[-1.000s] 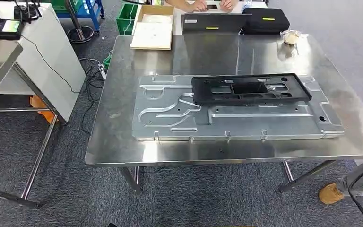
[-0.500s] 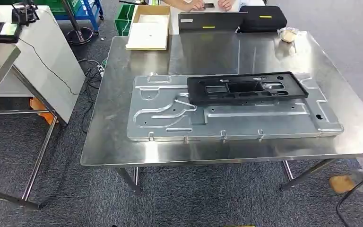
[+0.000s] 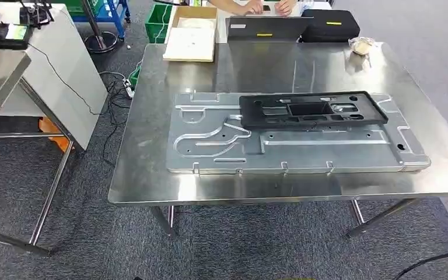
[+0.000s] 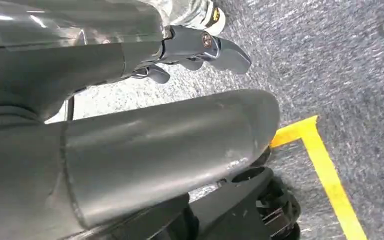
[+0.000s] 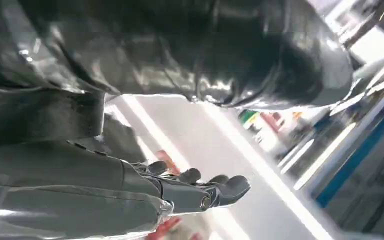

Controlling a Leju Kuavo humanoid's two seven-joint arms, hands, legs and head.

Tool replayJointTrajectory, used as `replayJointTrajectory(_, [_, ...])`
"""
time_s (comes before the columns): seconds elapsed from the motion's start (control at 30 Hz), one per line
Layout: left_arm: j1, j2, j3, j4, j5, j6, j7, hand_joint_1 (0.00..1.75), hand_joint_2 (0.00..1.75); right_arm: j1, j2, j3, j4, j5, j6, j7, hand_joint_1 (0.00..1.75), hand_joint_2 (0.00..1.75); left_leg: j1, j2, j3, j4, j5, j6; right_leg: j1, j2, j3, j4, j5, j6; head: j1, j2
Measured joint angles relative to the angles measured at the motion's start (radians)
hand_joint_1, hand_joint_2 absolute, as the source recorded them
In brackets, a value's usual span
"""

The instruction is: Take the parts from the cabinet and place them on the table.

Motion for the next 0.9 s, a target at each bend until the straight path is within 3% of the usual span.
replayJointTrajectory(0.1, [0.004, 0.000, 0.004, 0.000, 0.001, 0.000, -0.003, 0.00, 0.00, 0.029, 0.040, -0.058, 0.014, -0.023, -0.024, -0.049, 0.00, 0.00, 0.002, 0.001, 0.003, -0.002, -0.002, -0.011, 0.003, 0.006, -0.003, 0.007, -0.002, -0.014, 0.000, 0.000])
replayJointTrajectory(0.13, [0.005, 0.000, 0.004, 0.000, 0.002, 0.000, -0.004, 0.00, 0.00, 0.036, 0.052, -0.072, 0.020, -0.027, -0.028, -0.056, 0.00, 0.00, -0.002, 0.002, -0.002, 0.003, -0.009, -0.019, -0.009, 0.008, 0.000, 0.000, 0.004, -0.024, 0.000, 0.000])
replayJointTrajectory(0.17, [0.005, 0.000, 0.004, 0.000, 0.002, 0.002, -0.005, 0.00, 0.00, 0.037, 0.059, -0.081, 0.025, -0.030, -0.035, -0.058, 0.00, 0.00, 0.002, 0.001, -0.002, 0.018, -0.021, -0.027, -0.009, 0.008, 0.001, -0.002, 0.004, -0.027, 0.000, 0.000])
replayJointTrajectory(0.2, [0.004, 0.000, 0.005, 0.000, 0.003, 0.003, -0.006, 0.00, 0.00, 0.037, 0.068, -0.091, 0.032, -0.030, -0.044, -0.061, 0.00, 0.00, 0.003, 0.002, -0.023, 0.067, -0.058, -0.033, -0.010, 0.008, 0.000, -0.002, 0.004, -0.035, 0.000, 0.000])
replayJointTrajectory(0.27, [0.005, 0.000, 0.009, 0.000, 0.003, 0.003, -0.006, 0.00, 0.00, 0.038, 0.095, -0.122, 0.070, -0.037, -0.067, -0.079, 0.00, 0.00, 0.009, 0.002, -0.092, 0.226, -0.142, -0.039, -0.009, 0.008, -0.002, -0.002, 0.004, -0.037, 0.000, 0.000])
replayJointTrajectory(0.3, [0.007, 0.000, 0.011, 0.000, 0.003, 0.003, -0.007, 0.00, 0.00, 0.038, 0.108, -0.141, 0.095, -0.045, -0.078, -0.093, 0.00, 0.00, 0.011, 0.002, -0.124, 0.297, -0.168, -0.041, -0.009, 0.007, -0.003, -0.002, 0.004, -0.037, 0.000, 0.000])
replayJointTrajectory(0.33, [0.010, 0.000, 0.011, 0.000, 0.004, 0.003, -0.008, 0.00, 0.00, 0.038, 0.118, -0.156, 0.117, -0.052, -0.085, -0.105, 0.00, 0.00, 0.012, 0.002, -0.136, 0.324, -0.169, -0.042, -0.009, 0.007, -0.003, -0.002, 0.004, -0.037, 0.000, 0.000])
replayJointTrajectory(0.37, [0.014, 0.000, 0.012, 0.000, 0.006, 0.003, -0.009, 0.00, 0.00, 0.038, 0.133, -0.176, 0.147, -0.062, -0.096, -0.123, 0.00, 0.00, 0.013, 0.002, -0.123, 0.301, -0.144, -0.043, -0.010, 0.008, -0.003, -0.001, 0.004, -0.037, 0.000, 0.000])
replayJointTrajectory(0.4, [0.014, 0.000, 0.013, 0.000, 0.006, 0.004, -0.010, 0.00, 0.00, 0.036, 0.140, -0.192, 0.177, -0.070, -0.105, -0.142, 0.00, 0.00, 0.014, 0.002, -0.091, 0.239, -0.105, -0.041, -0.010, 0.009, -0.002, -0.001, 0.004, -0.036, 0.000, 0.000])
replayJointTrajectory(0.47, [0.012, 0.000, 0.019, 0.000, 0.010, 0.005, -0.015, 0.00, 0.00, 0.024, 0.151, -0.232, 0.274, -0.089, -0.127, -0.194, 0.00, 0.00, 0.015, 0.000, 0.003, 0.059, -0.024, -0.029, -0.010, 0.011, 0.002, 0.000, 0.004, -0.034, 0.000, 0.000])
replayJointTrajectory(0.5, [0.010, 0.000, 0.024, 0.000, 0.011, 0.006, -0.017, 0.00, 0.00, 0.020, 0.156, -0.247, 0.319, -0.088, -0.130, -0.197, 0.00, 0.00, 0.010, -0.002, 0.027, 0.003, -0.027, -0.021, -0.005, 0.011, 0.001, 0.003, 0.002, -0.028, 0.000, 0.000])
replayJointTrajectory(0.57, [0.010, 0.000, 0.031, 0.000, 0.015, 0.011, -0.021, 0.00, 0.00, 0.017, 0.163, -0.283, 0.401, -0.039, -0.134, -0.198, 0.00, 0.00, 0.006, -0.001, 0.027, -0.002, -0.027, -0.018, -0.005, 0.012, -0.002, 0.003, 0.004, -0.013, 0.000, 0.000])
replayJointTrajectory(0.67, [0.016, -0.001, 0.039, 0.000, 0.021, 0.015, -0.027, 0.00, 0.00, 0.005, 0.173, -0.380, 0.512, 0.081, -0.136, -0.192, 0.00, 0.00, 0.015, 0.004, 0.036, -0.022, -0.011, 0.000, -0.012, 0.012, 0.001, 0.007, -0.001, 0.004, 0.000, 0.000])
replayJointTrajectory(0.73, [0.016, -0.001, 0.047, 0.000, 0.023, 0.018, -0.029, 0.00, 0.00, -0.003, 0.181, -0.456, 0.579, 0.166, -0.136, -0.164, 0.00, 0.00, 0.015, 0.004, 0.034, -0.024, -0.008, 0.007, -0.009, 0.011, -0.043, 0.103, -0.074, 0.007, 0.000, 0.000])
replayJointTrajectory(0.8, [0.020, -0.001, 0.054, 0.000, 0.024, 0.018, -0.031, 0.00, 0.00, -0.006, 0.199, -0.518, 0.617, 0.308, -0.136, -0.086, 0.00, 0.00, 0.010, 0.008, 0.031, -0.023, -0.009, 0.008, -0.009, 0.010, -0.118, 0.264, -0.148, 0.011, 0.000, 0.000])
replayJointTrajectory(0.83, [0.022, -0.001, 0.056, 0.000, 0.024, 0.018, -0.032, 0.00, 0.00, -0.007, 0.211, -0.560, 0.633, 0.373, -0.136, -0.059, 0.00, 0.00, 0.009, 0.008, 0.031, -0.022, -0.009, 0.008, -0.009, 0.010, -0.138, 0.307, -0.155, 0.012, 0.000, 0.000])
replayJointTrajectory(0.87, [0.025, -0.001, 0.058, 0.000, 0.025, 0.019, -0.033, 0.00, 0.00, -0.008, 0.222, -0.599, 0.651, 0.422, -0.136, -0.041, 0.00, 0.00, 0.009, 0.008, 0.032, -0.022, -0.010, 0.008, -0.009, 0.010, -0.133, 0.299, -0.138, 0.011, 0.000, 0.000])
replayJointTrajectory(0.9, [0.025, -0.001, 0.060, 0.000, 0.026, 0.019, -0.033, 0.00, 0.00, -0.009, 0.231, -0.626, 0.666, 0.457, -0.136, -0.023, 0.00, 0.00, 0.009, 0.008, 0.033, -0.020, -0.011, 0.007, -0.009, 0.010, -0.110, 0.253, -0.105, 0.009, 0.000, 0.000])
